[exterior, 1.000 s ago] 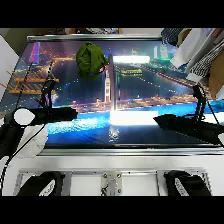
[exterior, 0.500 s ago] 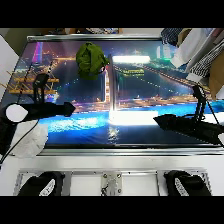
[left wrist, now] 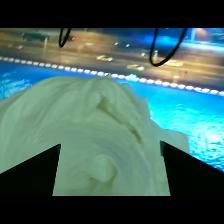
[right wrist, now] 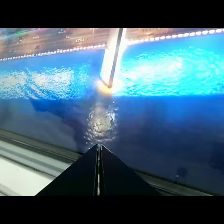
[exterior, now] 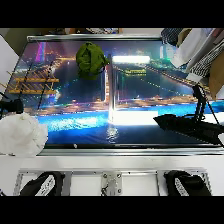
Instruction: Fold the clothes and pants, and hang the long-sleeved shirts on hangers.
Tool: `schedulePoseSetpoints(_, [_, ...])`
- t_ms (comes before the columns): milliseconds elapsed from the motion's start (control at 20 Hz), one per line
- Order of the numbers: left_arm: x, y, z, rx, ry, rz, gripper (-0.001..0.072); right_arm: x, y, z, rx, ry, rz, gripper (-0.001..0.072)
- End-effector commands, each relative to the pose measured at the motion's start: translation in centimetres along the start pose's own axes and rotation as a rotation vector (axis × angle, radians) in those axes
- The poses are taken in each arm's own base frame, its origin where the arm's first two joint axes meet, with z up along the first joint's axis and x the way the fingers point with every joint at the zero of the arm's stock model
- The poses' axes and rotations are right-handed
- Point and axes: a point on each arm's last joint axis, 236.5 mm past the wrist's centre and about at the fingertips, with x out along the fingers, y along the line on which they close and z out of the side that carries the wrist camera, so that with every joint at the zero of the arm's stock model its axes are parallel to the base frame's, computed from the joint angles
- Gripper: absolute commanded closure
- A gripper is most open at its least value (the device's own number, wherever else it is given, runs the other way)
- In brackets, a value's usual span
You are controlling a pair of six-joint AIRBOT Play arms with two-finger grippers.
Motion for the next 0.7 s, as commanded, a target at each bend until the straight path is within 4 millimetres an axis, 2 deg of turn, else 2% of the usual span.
schedulePoseSetpoints(0, [5.0,3.3,-3.1,-0.095,0.171,0.064,0.0014,0.0,0.0,0.0,0.001,0.001,0.000,0.0698])
schedulePoseSetpoints(150, [8.8,2.5,-6.0,-0.097,0.325,0.047,0.0014,0.0,0.0,0.0,0.001,0.000,0.000,0.0698])
schedulePoseSetpoints(250, [10.5,1.7,-8.2,-0.080,0.431,0.032,0.0014,0.0,0.0,0.0,0.001,0.000,0.000,0.0698])
schedulePoseSetpoints(400, [11.8,0.9,-10.3,-0.069,0.530,0.021,0.0014,0.0,0.0,0.0,0.001,0.000,0.000,0.0698])
schedulePoseSetpoints(500, [11.7,0.8,-10.9,-0.077,0.553,0.023,0.0015,0.0,0.0,0.0,0.001,0.001,0.000,0.0698])
schedulePoseSetpoints(550, [11.5,0.8,-11.2,-0.077,0.546,0.023,0.0075,0.0,0.0,0.0,0.001,0.001,0.000,0.0698])
schedulePoseSetpoints(600, [11.2,0.8,-11.3,-0.077,0.532,0.023,0.0246,0.0,0.0,0.0,0.001,0.001,0.000,0.0698])
schedulePoseSetpoints(650, [10.7,0.8,-11.3,-0.079,0.504,0.024,0.0505,0.0,0.0,0.0,0.001,0.001,0.000,0.0698])
